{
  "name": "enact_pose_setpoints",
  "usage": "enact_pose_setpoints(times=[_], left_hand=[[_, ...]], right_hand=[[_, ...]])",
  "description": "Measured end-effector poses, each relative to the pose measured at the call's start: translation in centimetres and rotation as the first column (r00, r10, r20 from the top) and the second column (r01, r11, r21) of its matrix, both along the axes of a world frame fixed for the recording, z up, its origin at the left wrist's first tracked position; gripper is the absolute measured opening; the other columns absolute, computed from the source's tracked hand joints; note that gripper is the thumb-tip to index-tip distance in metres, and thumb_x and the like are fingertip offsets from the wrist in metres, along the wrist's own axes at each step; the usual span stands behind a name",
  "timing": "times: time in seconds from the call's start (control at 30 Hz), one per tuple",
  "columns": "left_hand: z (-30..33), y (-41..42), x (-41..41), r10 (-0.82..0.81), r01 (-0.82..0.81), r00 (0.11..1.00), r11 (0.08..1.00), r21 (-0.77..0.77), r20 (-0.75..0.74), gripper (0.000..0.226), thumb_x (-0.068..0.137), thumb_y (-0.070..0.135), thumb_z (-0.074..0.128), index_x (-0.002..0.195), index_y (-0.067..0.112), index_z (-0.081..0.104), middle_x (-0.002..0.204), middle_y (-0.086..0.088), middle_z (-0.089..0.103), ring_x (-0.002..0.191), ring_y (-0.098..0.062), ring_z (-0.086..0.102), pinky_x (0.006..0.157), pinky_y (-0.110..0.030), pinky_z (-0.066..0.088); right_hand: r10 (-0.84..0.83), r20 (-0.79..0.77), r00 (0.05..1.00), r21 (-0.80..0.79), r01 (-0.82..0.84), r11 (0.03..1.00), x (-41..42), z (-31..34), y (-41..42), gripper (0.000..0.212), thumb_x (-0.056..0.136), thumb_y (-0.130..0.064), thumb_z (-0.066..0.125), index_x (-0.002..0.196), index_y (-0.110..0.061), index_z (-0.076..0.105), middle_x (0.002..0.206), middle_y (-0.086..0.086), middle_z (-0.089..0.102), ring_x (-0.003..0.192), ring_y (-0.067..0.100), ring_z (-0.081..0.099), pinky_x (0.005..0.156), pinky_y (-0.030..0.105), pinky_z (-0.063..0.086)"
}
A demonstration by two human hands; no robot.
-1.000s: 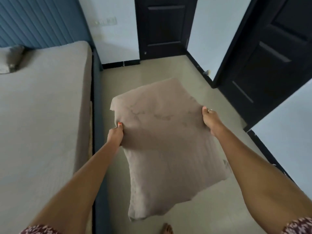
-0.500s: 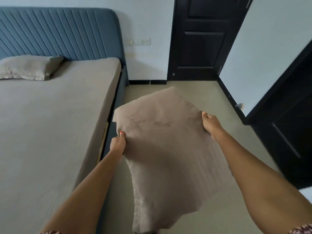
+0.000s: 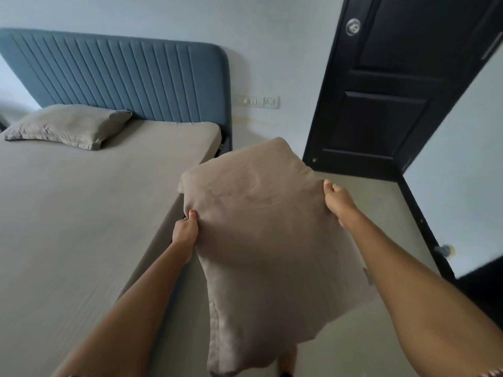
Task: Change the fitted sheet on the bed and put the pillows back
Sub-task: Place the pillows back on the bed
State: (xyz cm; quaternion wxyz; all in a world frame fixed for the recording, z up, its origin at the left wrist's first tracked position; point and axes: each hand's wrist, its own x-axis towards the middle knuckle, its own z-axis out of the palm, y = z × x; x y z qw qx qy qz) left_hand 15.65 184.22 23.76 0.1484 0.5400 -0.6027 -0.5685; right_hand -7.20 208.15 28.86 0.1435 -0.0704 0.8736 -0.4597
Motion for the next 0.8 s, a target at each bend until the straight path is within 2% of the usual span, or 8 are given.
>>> enact_pose_setpoints(times=[0.1, 0.2, 0.33, 0.4, 0.5, 0.53, 0.67, 0.8], left_hand=[[-0.2, -2.1, -5.9, 0.067, -0.068, 0.998, 0.997, 0.034, 0.006, 0.053, 0.101, 0.041, 0.037, 0.124, -0.003, 0.055, 0.126, -0.022, 0.057, 0.117, -0.036, 0.053, 0.097, -0.041, 0.043], [0.3, -4.1, -10.5, 0.108, -0.107, 0.994, 0.994, 0.029, -0.016, 0.047, 0.102, 0.04, 0.036, 0.121, 0.001, 0.056, 0.113, -0.017, 0.058, 0.111, -0.033, 0.055, 0.093, -0.04, 0.046], [0.3, -8.1, -15.2, 0.18, -0.176, 0.982, 0.982, 0.069, -0.052, 0.039, 0.102, 0.043, 0.035, 0.112, 0.01, 0.053, 0.109, -0.012, 0.054, 0.1, -0.03, 0.055, 0.083, -0.039, 0.047], [-0.3, -11.2, -17.3, 0.23, -0.225, 0.972, 0.971, 0.085, -0.057, 0.039, 0.102, 0.042, 0.034, 0.11, 0.008, 0.052, 0.106, -0.012, 0.053, 0.095, -0.028, 0.052, 0.08, -0.037, 0.046], [-1.0, -16.1, -19.9, 0.283, -0.281, 0.959, 0.956, 0.084, -0.02, 0.047, 0.104, 0.039, 0.033, 0.119, 0.0, 0.054, 0.104, -0.012, 0.05, 0.093, -0.028, 0.05, 0.065, -0.031, 0.043], [-1.1, -18.2, -20.9, 0.305, -0.303, 0.952, 0.949, 0.085, -0.004, 0.049, 0.104, 0.037, 0.032, 0.122, -0.003, 0.053, 0.107, -0.013, 0.052, 0.097, -0.032, 0.053, 0.065, -0.032, 0.044], [-1.8, -25.8, -23.7, 0.361, -0.365, 0.931, 0.923, 0.122, 0.049, 0.053, 0.104, 0.037, 0.032, 0.125, -0.007, 0.051, 0.129, -0.025, 0.053, 0.118, -0.04, 0.051, 0.087, -0.043, 0.047], [-1.1, -32.9, -26.5, 0.422, -0.411, 0.907, 0.881, 0.237, 0.005, 0.05, 0.104, 0.039, 0.032, 0.132, 0.001, 0.046, 0.131, -0.017, 0.051, 0.114, -0.035, 0.05, 0.086, -0.04, 0.042]], right_hand=[[0.1, 0.017, 0.995, 0.032, -0.101, 0.994, -7.7, 1.0, -3.9, 0.054, 0.103, -0.041, 0.031, 0.13, 0.001, 0.052, 0.132, 0.017, 0.054, 0.123, 0.031, 0.049, 0.091, 0.03, 0.037], [0.161, -0.005, 0.987, 0.041, -0.161, 0.986, -13.8, 1.9, -8.3, 0.052, 0.103, -0.039, 0.03, 0.131, 0.0, 0.051, 0.133, 0.018, 0.053, 0.124, 0.032, 0.048, 0.095, 0.031, 0.037], [0.242, -0.005, 0.97, 0.043, -0.241, 0.97, -19.9, 2.1, -15.2, 0.054, 0.103, -0.041, 0.03, 0.133, -0.001, 0.049, 0.135, 0.015, 0.053, 0.124, 0.031, 0.048, 0.103, 0.037, 0.038], [0.284, -0.007, 0.959, 0.045, -0.283, 0.958, -22.8, 1.7, -19.4, 0.054, 0.103, -0.041, 0.029, 0.132, -0.001, 0.05, 0.133, 0.015, 0.053, 0.124, 0.031, 0.048, 0.101, 0.037, 0.037], [0.338, -0.018, 0.941, 0.059, -0.337, 0.94, -25.9, 1.0, -26.2, 0.054, 0.103, -0.041, 0.029, 0.132, 0.0, 0.05, 0.133, 0.016, 0.053, 0.123, 0.033, 0.048, 0.101, 0.036, 0.037], [0.363, -0.015, 0.932, 0.059, -0.361, 0.931, -27.0, 0.7, -29.0, 0.055, 0.103, -0.042, 0.029, 0.132, -0.001, 0.05, 0.133, 0.016, 0.053, 0.123, 0.033, 0.048, 0.101, 0.036, 0.037], [0.421, 0.014, 0.907, 0.086, -0.421, 0.903, -30.7, -0.5, -38.1, 0.054, 0.103, -0.043, 0.029, 0.134, -0.003, 0.049, 0.135, 0.014, 0.052, 0.125, 0.031, 0.046, 0.099, 0.034, 0.036], [0.452, 0.01, 0.892, 0.1, -0.451, 0.887, -34.1, 0.0, -47.6, 0.054, 0.103, -0.042, 0.03, 0.132, -0.001, 0.051, 0.133, 0.017, 0.053, 0.123, 0.033, 0.048, 0.097, 0.033, 0.037]])
